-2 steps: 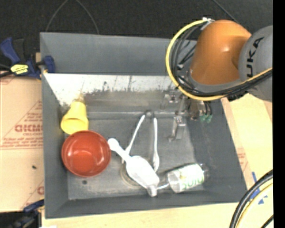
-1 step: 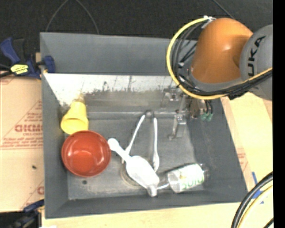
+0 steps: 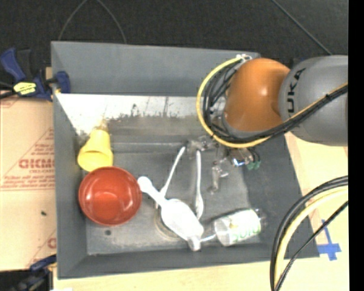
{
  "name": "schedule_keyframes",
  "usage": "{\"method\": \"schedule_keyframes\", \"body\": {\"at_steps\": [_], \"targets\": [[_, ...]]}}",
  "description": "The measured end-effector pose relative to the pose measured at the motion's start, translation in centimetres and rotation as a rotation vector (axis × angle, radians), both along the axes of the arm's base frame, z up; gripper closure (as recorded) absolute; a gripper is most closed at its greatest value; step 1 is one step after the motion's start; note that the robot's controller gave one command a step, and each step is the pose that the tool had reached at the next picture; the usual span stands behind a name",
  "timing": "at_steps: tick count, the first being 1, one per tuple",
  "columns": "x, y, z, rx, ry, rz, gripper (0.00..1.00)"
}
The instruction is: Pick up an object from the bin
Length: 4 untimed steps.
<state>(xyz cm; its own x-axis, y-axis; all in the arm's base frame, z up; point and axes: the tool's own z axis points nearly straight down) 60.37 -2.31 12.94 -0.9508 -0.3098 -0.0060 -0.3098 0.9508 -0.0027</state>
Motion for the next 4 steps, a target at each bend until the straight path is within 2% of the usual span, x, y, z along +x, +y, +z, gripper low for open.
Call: {"method": "schedule_keyframes", "body": {"at_steps": [1, 2, 3, 4], "targets": [[1.5, 1.1, 3.3, -0.004, -0.01, 0.34, 0.0], [2.0, 0.3, -2.9, -0.002, 0.0, 0.398, 0.0], [2.9, 0.2, -5.4, -0.018, -0.031, 0.857, 0.0], [2.6, 1.0, -5.6, -0.006, -0.012, 0.663, 1.0]]}}
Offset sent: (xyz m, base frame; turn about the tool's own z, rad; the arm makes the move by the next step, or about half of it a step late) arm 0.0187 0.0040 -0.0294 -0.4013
